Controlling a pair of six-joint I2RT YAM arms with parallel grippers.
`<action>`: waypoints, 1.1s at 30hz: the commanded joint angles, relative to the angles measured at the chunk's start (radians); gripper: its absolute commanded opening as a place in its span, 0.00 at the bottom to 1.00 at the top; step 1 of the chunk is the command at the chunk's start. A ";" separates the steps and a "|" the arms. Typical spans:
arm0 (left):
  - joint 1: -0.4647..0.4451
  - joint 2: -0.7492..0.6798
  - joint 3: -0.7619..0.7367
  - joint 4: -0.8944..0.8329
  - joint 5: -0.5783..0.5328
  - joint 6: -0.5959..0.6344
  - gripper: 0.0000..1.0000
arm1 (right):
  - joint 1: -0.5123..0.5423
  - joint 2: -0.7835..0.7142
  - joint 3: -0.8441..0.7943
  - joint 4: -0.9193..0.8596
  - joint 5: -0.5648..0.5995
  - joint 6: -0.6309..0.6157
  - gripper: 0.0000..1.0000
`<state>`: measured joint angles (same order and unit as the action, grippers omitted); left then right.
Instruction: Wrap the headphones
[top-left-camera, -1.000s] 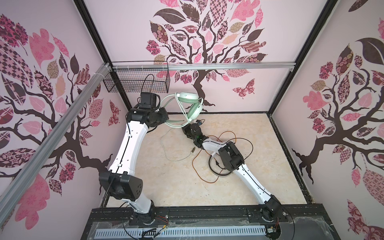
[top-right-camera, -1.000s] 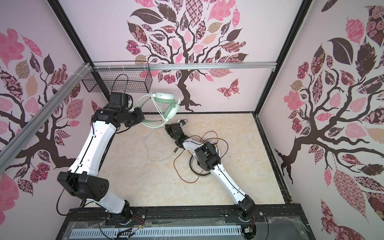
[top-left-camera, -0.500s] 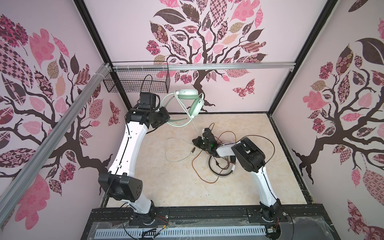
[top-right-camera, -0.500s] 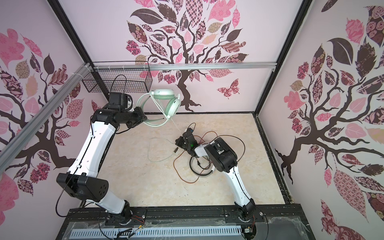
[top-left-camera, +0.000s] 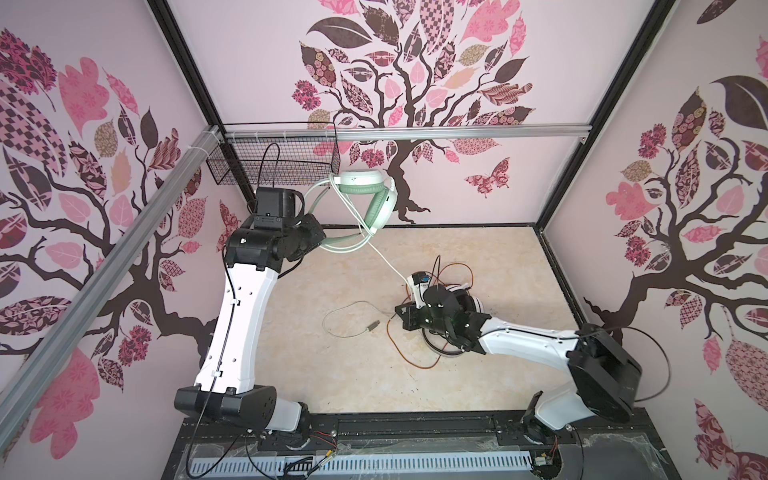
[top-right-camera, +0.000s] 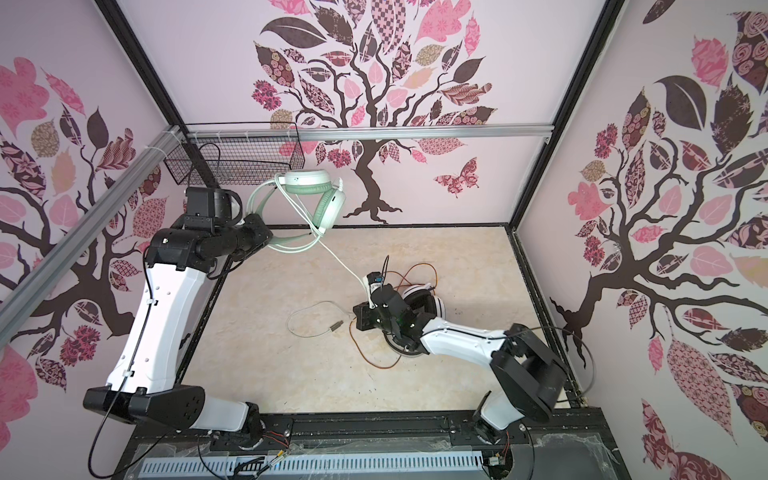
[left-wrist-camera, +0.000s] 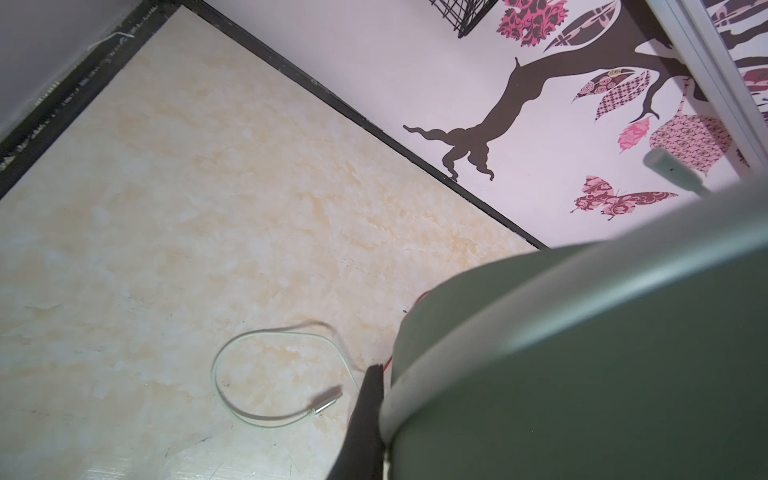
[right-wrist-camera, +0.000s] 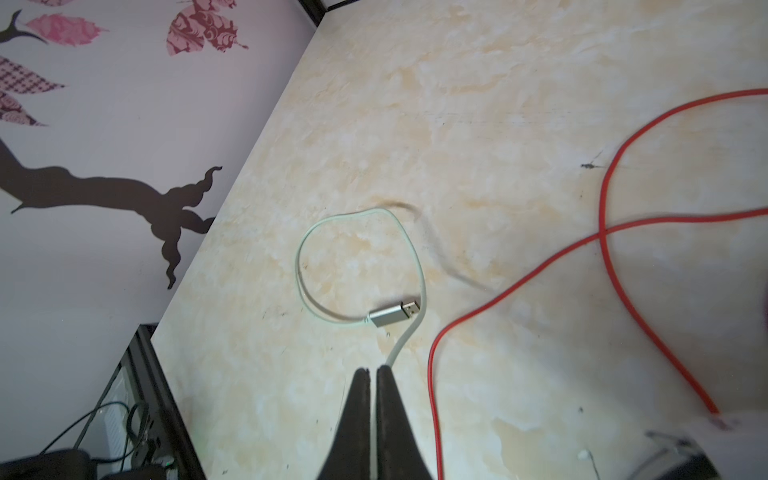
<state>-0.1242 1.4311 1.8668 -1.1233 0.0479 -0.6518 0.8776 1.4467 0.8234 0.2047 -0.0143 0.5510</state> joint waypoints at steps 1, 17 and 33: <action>0.003 -0.059 -0.039 0.045 -0.040 0.003 0.00 | 0.023 -0.126 -0.036 -0.190 0.106 -0.086 0.00; -0.112 -0.169 -0.407 0.079 -0.249 0.006 0.00 | 0.143 -0.328 0.139 -0.746 0.341 -0.347 0.00; -0.269 -0.064 -0.550 0.064 -0.410 -0.087 0.00 | 0.160 -0.295 0.387 -0.937 0.093 -0.560 0.00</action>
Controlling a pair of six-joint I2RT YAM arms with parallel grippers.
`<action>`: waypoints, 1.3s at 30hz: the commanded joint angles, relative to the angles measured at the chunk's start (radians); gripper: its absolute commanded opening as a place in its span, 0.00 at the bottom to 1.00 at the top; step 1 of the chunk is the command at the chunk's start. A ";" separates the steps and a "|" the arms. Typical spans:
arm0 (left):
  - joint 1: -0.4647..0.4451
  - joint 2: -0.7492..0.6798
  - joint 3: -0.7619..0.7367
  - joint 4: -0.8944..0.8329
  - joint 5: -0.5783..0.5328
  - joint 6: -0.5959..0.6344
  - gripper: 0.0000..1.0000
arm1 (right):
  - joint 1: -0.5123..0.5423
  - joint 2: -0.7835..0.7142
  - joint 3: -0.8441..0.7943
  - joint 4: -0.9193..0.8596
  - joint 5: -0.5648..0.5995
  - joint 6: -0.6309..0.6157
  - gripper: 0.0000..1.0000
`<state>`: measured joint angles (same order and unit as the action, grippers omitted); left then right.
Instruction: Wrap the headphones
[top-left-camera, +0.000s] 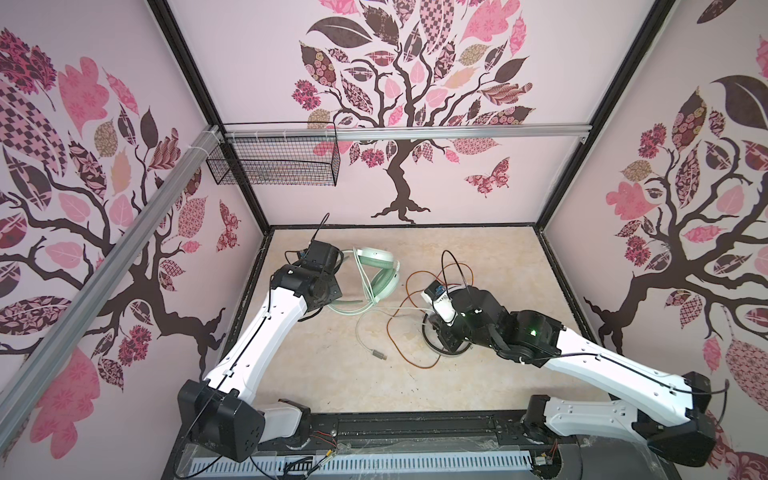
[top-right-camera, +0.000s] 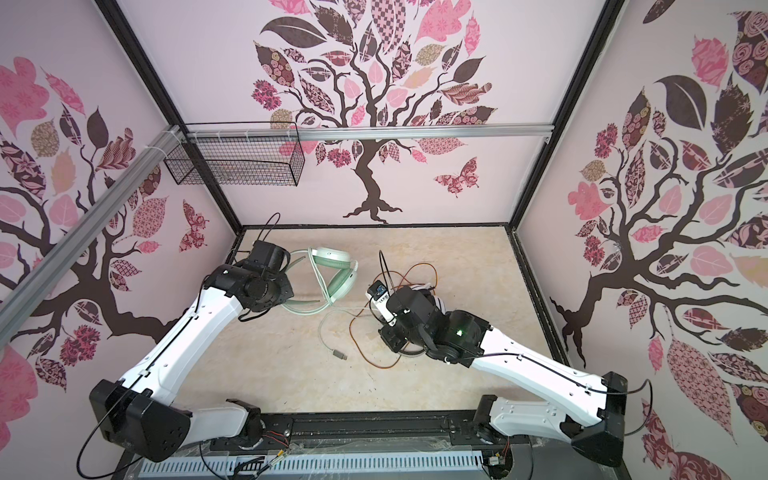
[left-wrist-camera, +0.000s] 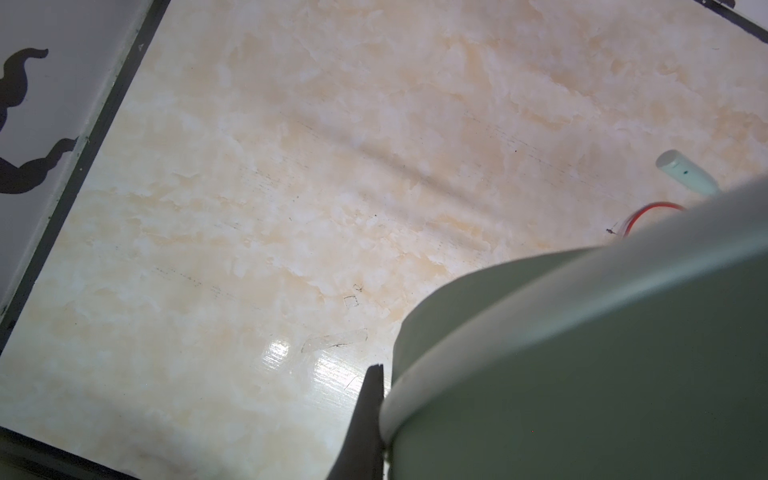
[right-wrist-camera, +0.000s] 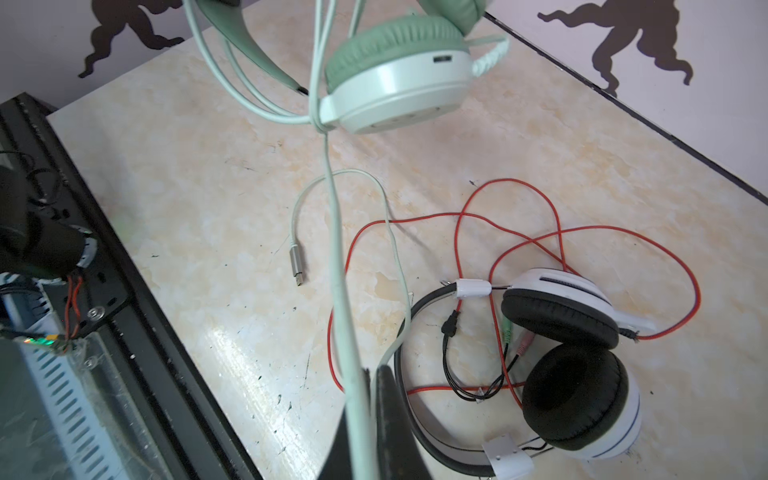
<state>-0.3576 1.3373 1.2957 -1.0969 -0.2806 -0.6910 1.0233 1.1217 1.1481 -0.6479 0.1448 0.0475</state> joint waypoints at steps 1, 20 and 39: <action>-0.055 0.045 0.033 0.029 -0.090 -0.052 0.00 | 0.021 0.051 0.080 -0.103 -0.075 -0.071 0.00; -0.317 0.005 -0.015 -0.108 -0.179 0.123 0.00 | 0.034 0.279 0.347 -0.148 0.392 -0.196 0.00; -0.330 -0.208 -0.151 -0.081 0.337 0.343 0.00 | 0.022 0.343 0.361 0.082 0.302 -0.294 0.00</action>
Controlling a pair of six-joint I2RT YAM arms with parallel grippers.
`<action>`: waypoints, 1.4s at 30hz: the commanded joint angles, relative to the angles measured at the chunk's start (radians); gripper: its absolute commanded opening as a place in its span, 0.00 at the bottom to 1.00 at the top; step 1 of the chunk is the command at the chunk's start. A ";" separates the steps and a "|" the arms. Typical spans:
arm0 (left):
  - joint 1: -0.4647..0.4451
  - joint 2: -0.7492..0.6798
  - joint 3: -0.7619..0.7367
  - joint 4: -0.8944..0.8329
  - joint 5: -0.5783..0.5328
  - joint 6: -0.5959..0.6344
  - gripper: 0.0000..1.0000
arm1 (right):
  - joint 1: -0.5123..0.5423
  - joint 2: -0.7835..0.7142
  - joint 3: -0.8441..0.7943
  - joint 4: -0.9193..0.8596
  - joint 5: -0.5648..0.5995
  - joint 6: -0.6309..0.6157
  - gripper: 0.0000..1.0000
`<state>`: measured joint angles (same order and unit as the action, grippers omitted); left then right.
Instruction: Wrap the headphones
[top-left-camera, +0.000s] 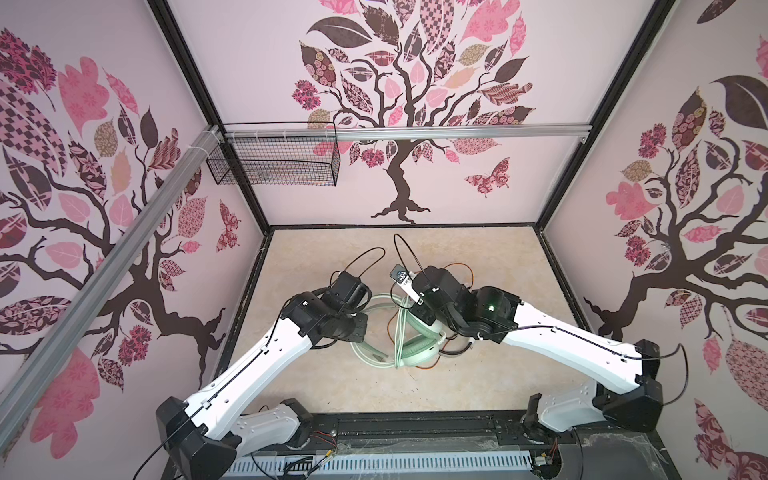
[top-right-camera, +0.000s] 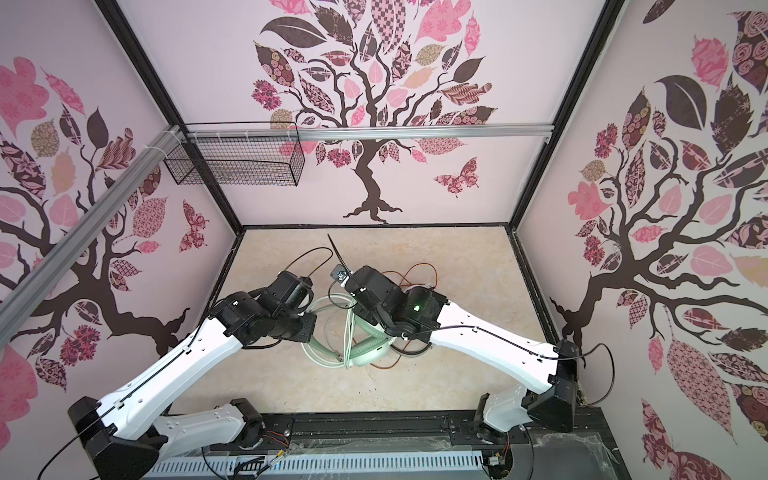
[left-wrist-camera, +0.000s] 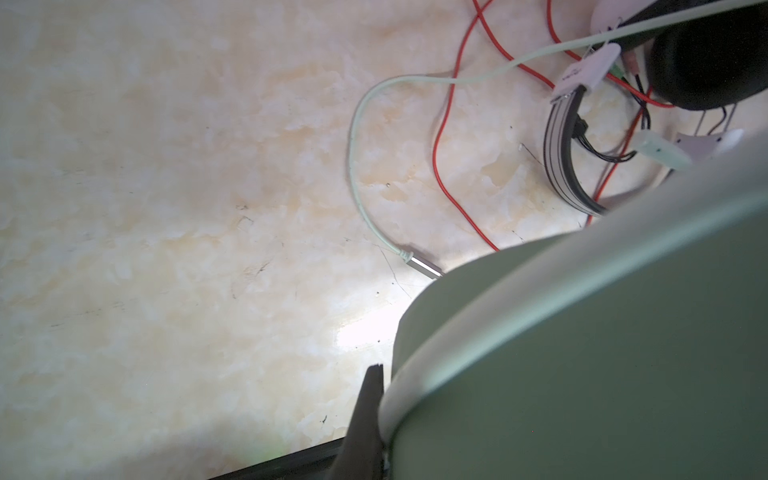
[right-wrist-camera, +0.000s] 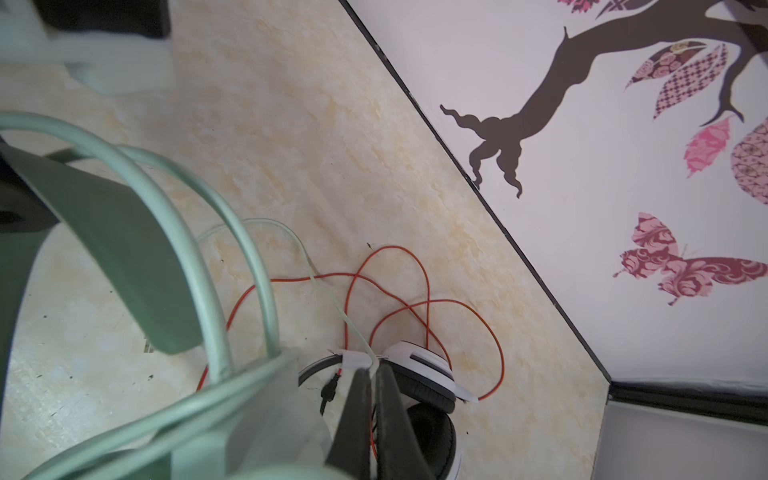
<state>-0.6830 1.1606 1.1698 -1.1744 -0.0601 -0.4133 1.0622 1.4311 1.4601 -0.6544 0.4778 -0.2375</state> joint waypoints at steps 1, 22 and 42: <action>-0.004 -0.038 -0.025 -0.003 0.119 0.066 0.00 | -0.024 0.046 0.061 0.085 -0.059 -0.012 0.00; -0.007 -0.122 0.055 -0.071 0.178 0.051 0.00 | -0.395 0.136 -0.106 0.326 -0.803 0.109 0.73; 0.002 0.083 0.635 -0.223 -0.237 -0.036 0.00 | -0.546 -0.124 -0.718 0.703 -0.944 0.524 0.70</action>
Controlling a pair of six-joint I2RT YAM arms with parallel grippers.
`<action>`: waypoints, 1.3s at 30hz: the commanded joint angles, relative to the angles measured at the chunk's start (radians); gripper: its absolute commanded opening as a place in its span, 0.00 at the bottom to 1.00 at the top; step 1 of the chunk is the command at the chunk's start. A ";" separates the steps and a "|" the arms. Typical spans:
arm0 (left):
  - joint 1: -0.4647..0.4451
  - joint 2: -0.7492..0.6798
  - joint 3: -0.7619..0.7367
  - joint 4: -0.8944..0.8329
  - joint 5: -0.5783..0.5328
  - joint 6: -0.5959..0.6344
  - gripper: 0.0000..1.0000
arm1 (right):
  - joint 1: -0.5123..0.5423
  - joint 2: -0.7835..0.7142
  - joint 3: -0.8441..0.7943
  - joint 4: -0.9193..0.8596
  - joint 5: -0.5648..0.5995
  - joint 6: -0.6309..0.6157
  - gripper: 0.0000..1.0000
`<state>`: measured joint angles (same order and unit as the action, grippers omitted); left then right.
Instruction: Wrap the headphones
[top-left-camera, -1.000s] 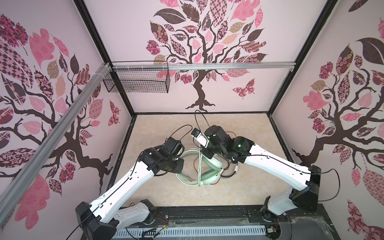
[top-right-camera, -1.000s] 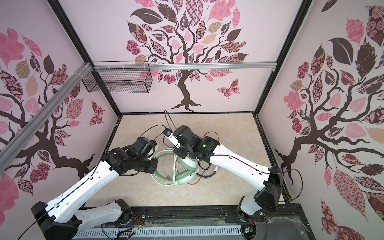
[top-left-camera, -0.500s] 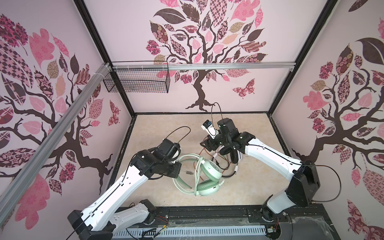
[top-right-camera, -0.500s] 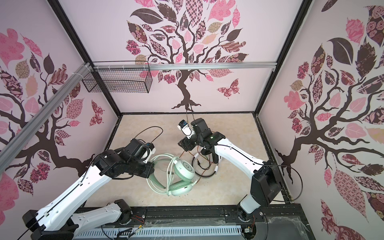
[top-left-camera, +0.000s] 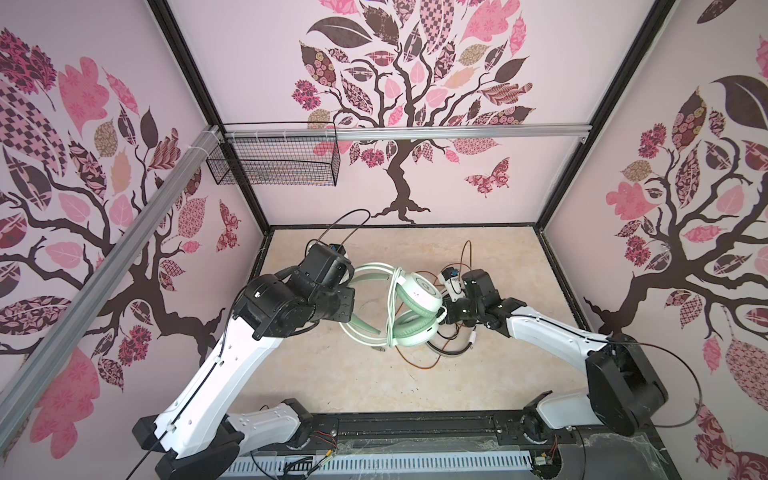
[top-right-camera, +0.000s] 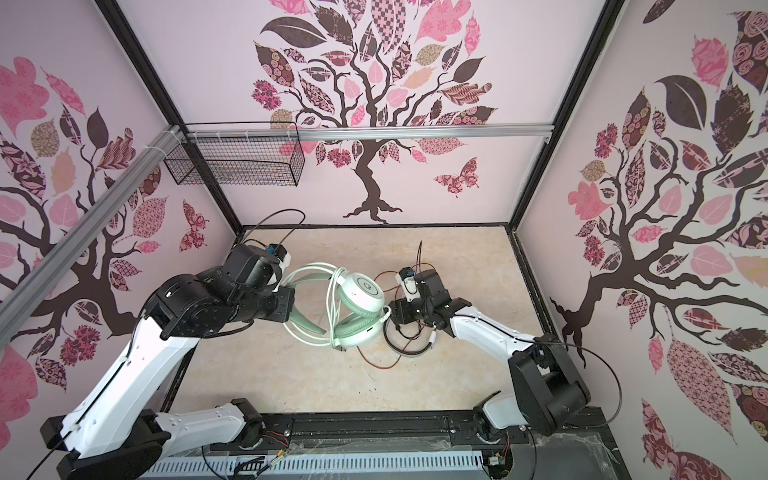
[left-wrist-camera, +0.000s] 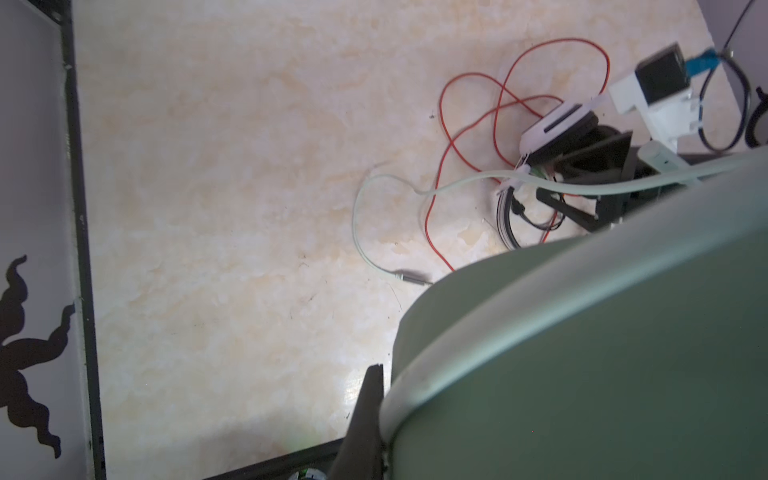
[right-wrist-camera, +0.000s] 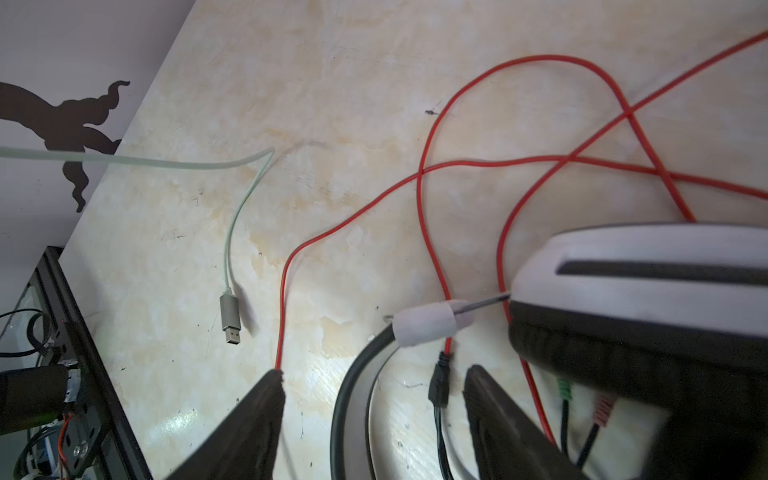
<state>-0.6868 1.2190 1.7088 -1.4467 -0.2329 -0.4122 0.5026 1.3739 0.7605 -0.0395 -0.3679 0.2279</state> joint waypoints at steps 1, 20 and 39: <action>0.009 0.048 0.129 0.054 -0.065 -0.037 0.00 | 0.014 -0.076 -0.041 0.114 -0.128 0.076 0.70; 0.127 0.331 0.645 0.009 -0.062 -0.002 0.00 | 0.311 0.100 -0.043 0.365 -0.032 0.312 0.63; 0.129 0.362 0.896 0.084 0.035 -0.045 0.00 | 0.306 0.089 0.012 0.336 0.111 0.163 0.68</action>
<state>-0.5568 1.5967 2.5343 -1.4761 -0.2512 -0.4168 0.8112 1.4281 0.7193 0.2420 -0.2573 0.4210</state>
